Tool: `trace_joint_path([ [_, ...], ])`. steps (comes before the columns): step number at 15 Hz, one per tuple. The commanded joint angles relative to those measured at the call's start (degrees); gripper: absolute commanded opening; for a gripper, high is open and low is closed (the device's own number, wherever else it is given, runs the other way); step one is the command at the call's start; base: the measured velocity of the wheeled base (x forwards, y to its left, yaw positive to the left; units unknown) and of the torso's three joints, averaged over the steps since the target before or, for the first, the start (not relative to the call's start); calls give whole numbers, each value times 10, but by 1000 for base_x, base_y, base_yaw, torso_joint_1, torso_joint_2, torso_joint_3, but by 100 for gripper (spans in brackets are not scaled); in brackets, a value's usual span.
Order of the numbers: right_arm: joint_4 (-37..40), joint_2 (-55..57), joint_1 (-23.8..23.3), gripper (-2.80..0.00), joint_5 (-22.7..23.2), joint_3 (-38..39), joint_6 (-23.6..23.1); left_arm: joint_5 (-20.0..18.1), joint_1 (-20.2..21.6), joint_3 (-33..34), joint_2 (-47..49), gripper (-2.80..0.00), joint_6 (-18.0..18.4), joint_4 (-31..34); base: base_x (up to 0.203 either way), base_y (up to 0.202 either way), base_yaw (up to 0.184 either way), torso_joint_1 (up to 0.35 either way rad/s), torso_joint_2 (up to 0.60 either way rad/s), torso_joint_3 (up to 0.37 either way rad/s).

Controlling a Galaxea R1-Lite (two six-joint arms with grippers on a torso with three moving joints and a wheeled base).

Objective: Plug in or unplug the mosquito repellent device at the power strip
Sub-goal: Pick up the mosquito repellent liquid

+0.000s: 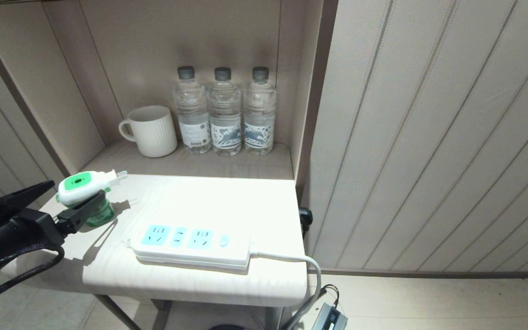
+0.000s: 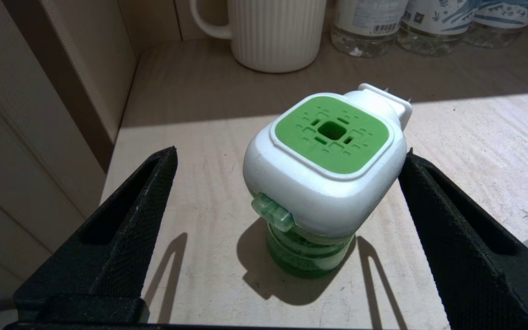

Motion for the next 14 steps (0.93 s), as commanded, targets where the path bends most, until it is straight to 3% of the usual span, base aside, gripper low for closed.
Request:
trace_joint_path([
  [1, -1, 0, 0, -280, 0, 0, 0, 0, 1, -2, 3, 0, 0, -4, 0, 0, 0, 0, 0, 0],
  [14, -1, 0, 0, -280, 0, 0, 0, 0, 0, -26, 51, 0, -2, -29, 0, 0, 0, 0, 0, 0],
])
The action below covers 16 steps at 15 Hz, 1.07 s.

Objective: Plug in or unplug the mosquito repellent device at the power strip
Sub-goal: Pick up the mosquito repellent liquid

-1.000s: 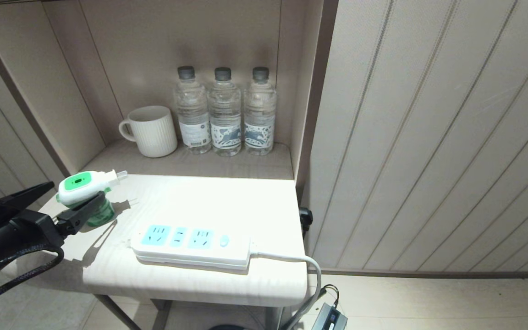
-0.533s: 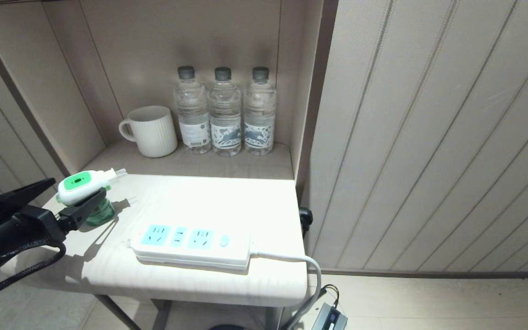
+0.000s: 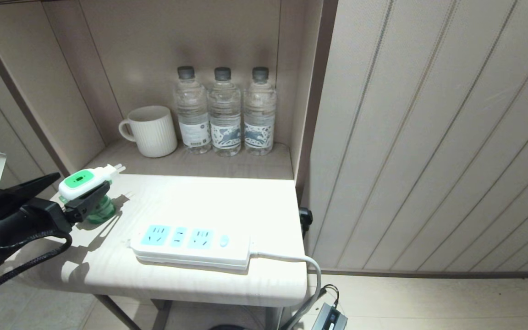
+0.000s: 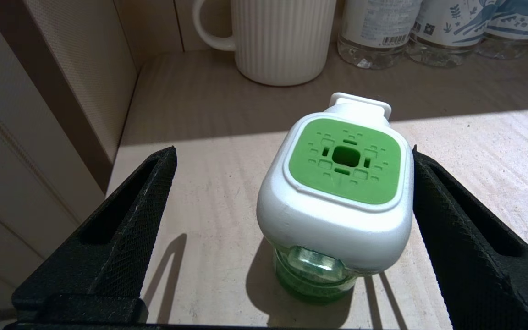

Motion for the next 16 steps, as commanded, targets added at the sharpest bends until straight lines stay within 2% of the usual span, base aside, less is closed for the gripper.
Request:
trace_joint_path([
  [1, -1, 0, 0, -280, 0, 0, 0, -1, 0, -3, 15, 0, 0, -10, 0, 0, 0, 0, 0, 0],
  [5, -1, 0, 0, -280, 0, 0, 0, -1, -1, -10, 24, 0, 0, -27, 0, 0, 0, 0, 0, 0],
  [11, -1, 0, 0, -280, 0, 0, 0, 0, -30, 5, 1, 0, 0, -27, 0, 0, 0, 0, 0, 0],
  [16, -1, 0, 0, -280, 0, 0, 0, -1, -31, 11, 1, 0, -1, -47, 0, 0, 0, 0, 0, 0],
])
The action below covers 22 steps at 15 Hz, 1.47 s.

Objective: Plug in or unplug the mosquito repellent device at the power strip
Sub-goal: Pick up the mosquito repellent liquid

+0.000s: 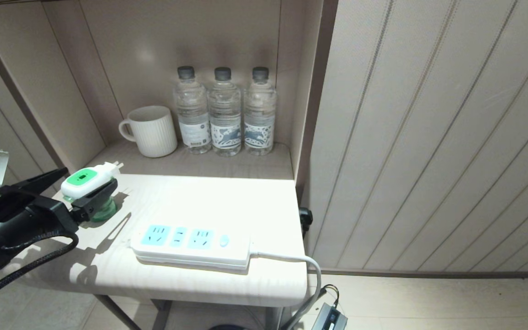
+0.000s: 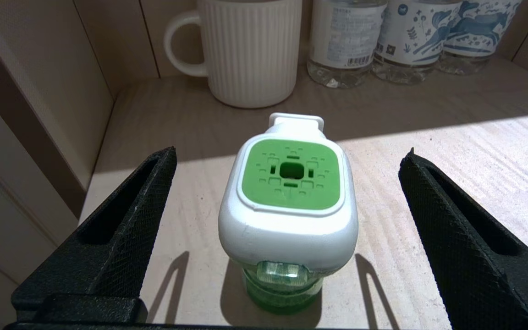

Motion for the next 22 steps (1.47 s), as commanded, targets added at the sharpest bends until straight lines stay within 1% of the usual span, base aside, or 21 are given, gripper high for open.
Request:
trace_joint_path([
  [1, -1, 0, 0, -280, 0, 0, 0, -1, 0, -3, 3, 0, 2, -12, 0, 0, 0, 0, 0, 0],
  [7, -1, 0, 0, -280, 0, 0, 0, -1, 2, -1, 21, 0, 4, -21, 0, 0, 0, 0, 0, 0],
  [11, -1, 0, 0, -280, 0, 0, 0, -2, 16, -5, 33, 0, 1, -26, 0, 0, 0, 0, 0, 0],
  [22, -1, 0, 0, -280, 0, 0, 0, -2, 14, -17, 41, 0, 0, -24, 0, 0, 0, 0, 0, 0],
])
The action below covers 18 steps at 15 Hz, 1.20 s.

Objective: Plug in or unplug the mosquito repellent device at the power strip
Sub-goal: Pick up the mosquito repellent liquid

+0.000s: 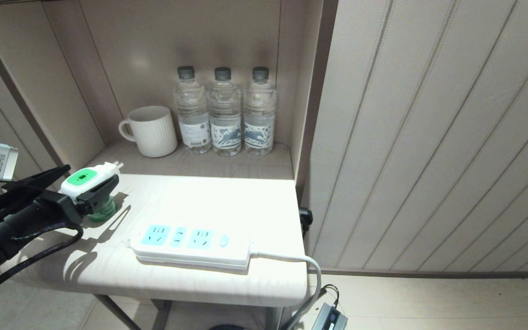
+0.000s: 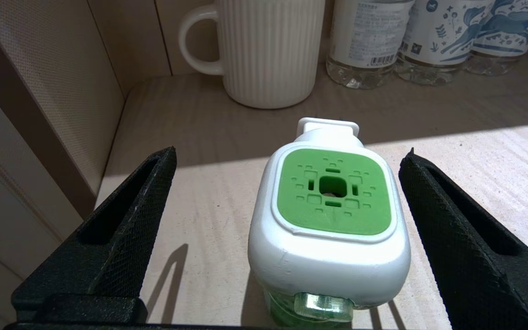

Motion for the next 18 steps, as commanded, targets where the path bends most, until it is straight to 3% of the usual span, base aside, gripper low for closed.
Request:
trace_joint_path([
  [1, -1, 0, 0, -280, 0, 0, 0, -1, -1, -2, 5, 0, 0, -5, 0, 0, 0, 0, 0, 0],
  [13, -1, 0, 0, -280, 0, 0, 0, 0, -14, -8, 12, 0, -1, -5, 0, 0, 0, 0, 0, 0],
  [14, -1, 0, 0, -280, 0, 0, 0, 1, -14, -9, 15, -280, -1, -5, 0, 0, 0, 0, 0, 0],
  [18, -1, 0, 0, -280, 0, 0, 0, 1, -14, -14, 23, -280, -2, -6, 0, 0, 0, 0, 0, 0],
])
